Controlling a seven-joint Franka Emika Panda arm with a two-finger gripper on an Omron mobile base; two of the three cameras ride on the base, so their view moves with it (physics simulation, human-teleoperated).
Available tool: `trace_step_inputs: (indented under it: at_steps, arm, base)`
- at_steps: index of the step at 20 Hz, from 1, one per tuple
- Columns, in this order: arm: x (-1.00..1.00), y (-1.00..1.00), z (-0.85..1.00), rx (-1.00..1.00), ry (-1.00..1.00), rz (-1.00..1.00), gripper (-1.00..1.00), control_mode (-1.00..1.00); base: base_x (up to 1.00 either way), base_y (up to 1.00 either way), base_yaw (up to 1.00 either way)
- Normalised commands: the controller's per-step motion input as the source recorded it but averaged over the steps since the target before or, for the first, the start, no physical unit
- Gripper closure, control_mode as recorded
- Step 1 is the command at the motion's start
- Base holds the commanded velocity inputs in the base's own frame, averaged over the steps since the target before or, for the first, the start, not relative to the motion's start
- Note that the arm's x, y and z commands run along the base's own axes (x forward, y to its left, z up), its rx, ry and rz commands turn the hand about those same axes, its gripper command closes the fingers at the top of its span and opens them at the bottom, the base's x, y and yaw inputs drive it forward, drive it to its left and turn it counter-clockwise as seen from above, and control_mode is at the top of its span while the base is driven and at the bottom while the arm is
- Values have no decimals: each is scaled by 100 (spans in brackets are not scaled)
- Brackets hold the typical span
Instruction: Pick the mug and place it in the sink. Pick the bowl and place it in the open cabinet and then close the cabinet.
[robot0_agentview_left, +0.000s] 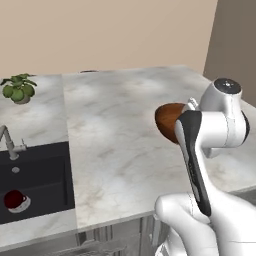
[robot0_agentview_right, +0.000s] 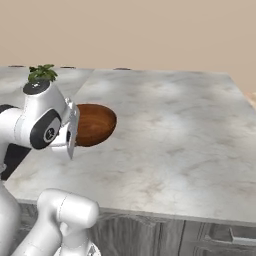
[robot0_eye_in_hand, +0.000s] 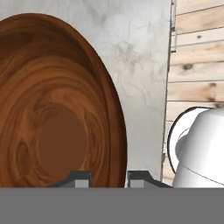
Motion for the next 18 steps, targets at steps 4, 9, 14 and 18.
trace_step_inputs:
  at_steps: [4, 9, 14, 18]
  arm:
    - [0, 0, 0, 0, 0, 0, 100, 100]
    - [0, 0, 0, 0, 0, 0, 100, 100]
    - [0, 0, 0, 0, 0, 0, 100, 100]
    - [0, 0, 0, 0, 0, 0, 100, 100]
  base:
    - [0, -23, -50]
    - [2, -19, -64]
    - [0, -19, -84]
    - [0, -1, -97]
